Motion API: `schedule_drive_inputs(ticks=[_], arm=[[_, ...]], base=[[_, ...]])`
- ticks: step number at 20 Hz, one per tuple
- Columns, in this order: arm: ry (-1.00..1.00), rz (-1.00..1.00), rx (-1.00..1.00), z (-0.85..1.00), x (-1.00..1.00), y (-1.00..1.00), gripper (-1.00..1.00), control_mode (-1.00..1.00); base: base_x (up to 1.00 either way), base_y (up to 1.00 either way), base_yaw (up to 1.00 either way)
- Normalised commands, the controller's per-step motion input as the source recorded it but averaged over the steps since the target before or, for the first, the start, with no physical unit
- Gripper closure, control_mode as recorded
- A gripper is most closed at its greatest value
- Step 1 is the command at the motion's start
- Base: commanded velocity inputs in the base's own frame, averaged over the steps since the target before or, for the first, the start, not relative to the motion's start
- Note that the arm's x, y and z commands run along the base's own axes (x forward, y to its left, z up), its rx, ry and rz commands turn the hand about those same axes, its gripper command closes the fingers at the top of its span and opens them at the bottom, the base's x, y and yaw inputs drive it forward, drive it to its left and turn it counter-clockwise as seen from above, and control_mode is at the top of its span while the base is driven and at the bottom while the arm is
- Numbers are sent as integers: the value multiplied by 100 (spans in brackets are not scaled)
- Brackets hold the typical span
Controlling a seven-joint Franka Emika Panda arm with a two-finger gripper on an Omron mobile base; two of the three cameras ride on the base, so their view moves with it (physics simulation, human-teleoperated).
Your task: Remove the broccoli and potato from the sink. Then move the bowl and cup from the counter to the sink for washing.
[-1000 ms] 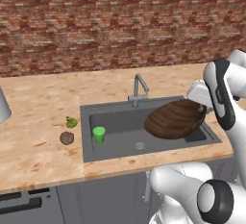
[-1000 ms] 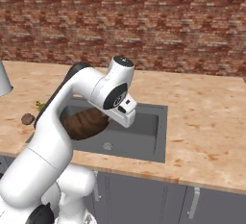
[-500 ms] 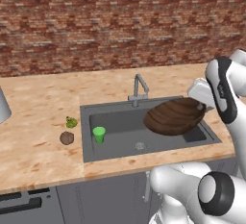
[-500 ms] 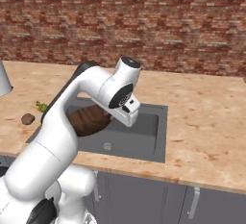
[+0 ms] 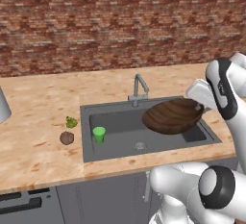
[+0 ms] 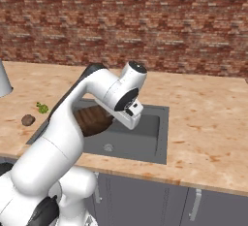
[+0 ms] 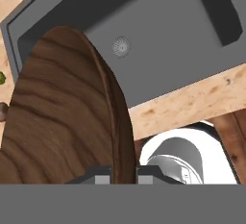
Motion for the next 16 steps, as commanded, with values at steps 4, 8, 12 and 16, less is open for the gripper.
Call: schedule_drive_inputs(ticks=[4, 8, 12, 16], arm=[[0, 0, 0, -15, 15, 0, 100, -100], [0, 0, 0, -16, 16, 1, 100, -100], [0, 0, 0, -16, 15, 1, 100, -100], [0, 0, 0, -17, 16, 1, 100, -100]], base=[[0, 0, 0], [0, 0, 0], [0, 0, 0], [0, 0, 0]])
